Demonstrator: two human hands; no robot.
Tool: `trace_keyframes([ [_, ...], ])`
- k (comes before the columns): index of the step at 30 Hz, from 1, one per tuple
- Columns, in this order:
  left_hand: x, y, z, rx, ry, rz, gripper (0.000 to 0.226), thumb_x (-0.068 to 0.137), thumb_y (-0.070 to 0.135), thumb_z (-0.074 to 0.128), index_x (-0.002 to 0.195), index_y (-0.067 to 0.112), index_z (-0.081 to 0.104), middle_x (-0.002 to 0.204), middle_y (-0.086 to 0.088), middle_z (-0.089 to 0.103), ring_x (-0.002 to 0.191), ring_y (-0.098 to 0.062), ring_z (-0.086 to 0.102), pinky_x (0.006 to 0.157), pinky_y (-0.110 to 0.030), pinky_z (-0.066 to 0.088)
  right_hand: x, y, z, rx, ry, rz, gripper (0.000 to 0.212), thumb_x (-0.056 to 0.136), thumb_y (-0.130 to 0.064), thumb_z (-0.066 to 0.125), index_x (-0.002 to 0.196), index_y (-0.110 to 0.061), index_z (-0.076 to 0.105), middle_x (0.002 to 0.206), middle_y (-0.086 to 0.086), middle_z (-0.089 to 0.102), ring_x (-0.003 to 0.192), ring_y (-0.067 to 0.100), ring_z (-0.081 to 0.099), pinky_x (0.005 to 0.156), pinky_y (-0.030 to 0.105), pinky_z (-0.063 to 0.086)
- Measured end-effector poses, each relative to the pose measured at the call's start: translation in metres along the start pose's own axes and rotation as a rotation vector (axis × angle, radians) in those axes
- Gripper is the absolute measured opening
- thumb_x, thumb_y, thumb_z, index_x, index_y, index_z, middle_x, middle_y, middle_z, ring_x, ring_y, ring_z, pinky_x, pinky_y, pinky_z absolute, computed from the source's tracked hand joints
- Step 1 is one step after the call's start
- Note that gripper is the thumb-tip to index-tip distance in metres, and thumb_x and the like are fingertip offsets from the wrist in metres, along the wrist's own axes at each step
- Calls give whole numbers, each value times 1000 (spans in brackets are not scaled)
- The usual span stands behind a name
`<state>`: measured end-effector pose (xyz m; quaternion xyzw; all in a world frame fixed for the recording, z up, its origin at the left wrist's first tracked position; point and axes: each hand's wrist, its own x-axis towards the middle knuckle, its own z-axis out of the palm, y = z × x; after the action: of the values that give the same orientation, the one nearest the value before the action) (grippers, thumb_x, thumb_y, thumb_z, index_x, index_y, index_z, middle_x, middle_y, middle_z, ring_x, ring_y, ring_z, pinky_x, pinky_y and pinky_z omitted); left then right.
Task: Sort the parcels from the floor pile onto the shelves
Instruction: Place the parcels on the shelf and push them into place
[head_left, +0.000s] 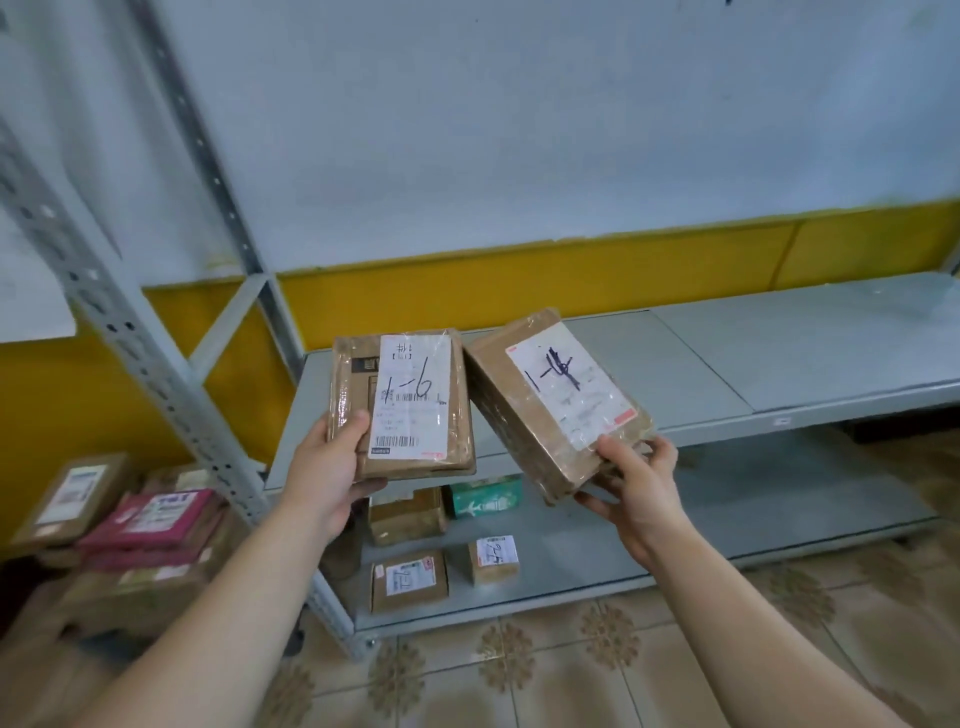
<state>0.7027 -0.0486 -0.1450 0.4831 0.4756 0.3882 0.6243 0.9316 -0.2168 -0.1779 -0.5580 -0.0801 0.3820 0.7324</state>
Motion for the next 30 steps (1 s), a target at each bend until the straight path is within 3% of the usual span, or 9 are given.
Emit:
trace_keyframes([
  [5,-34,-11,-41,-30,45,-16,28,100,28,50,128,24,53,103,-2,75,100,-25,69,85,-53,55,-29,21,8,-108,-134,54,37,90,-10,67,114,-24,44,121,13,60,102,35,66,83,51,57],
  [9,-55,-23,-61,-9,80,-43,27,100,26,51,127,25,55,99,-1,75,96,-24,70,88,-53,53,-45,38,23,-179,-129,81,50,91,-14,67,129,-16,35,120,16,58,100,34,66,80,45,58],
  [13,-50,-32,-69,33,144,-71,28,99,24,53,126,20,56,94,-3,75,84,-22,72,67,-39,56,-25,49,38,-208,-106,112,47,95,-25,62,131,-23,32,119,11,56,107,32,63,89,49,57],
  [17,-22,-38,-61,67,199,-109,29,99,24,54,127,19,55,89,-3,76,71,-17,73,49,-30,54,23,52,56,-235,-131,151,40,94,-30,61,130,-23,47,119,8,65,104,27,66,90,49,57],
  [22,34,-42,-36,78,233,-177,34,98,26,54,131,18,53,93,-4,76,82,-23,74,59,-36,57,102,51,80,-339,-118,120,39,92,-35,62,126,-26,47,121,7,63,107,25,62,98,51,52],
  [26,78,-44,-16,93,287,-240,32,98,26,54,130,19,52,94,-6,75,84,-25,72,62,-38,57,164,54,99,-502,-85,131,82,61,-71,59,130,-27,47,123,6,61,107,28,61,97,51,51],
  [27,87,-44,-13,100,310,-251,30,98,26,54,128,19,52,92,-5,75,83,-24,71,61,-38,57,175,54,104,-559,-89,153,85,62,-74,56,131,-26,46,124,7,60,107,30,61,97,48,51],
  [30,110,-44,-12,126,355,-297,32,98,30,55,128,20,53,93,-5,74,83,-24,71,61,-38,57,201,58,116,-745,-139,164,68,88,-62,52,136,-13,47,129,13,58,113,33,57,97,41,45],
])
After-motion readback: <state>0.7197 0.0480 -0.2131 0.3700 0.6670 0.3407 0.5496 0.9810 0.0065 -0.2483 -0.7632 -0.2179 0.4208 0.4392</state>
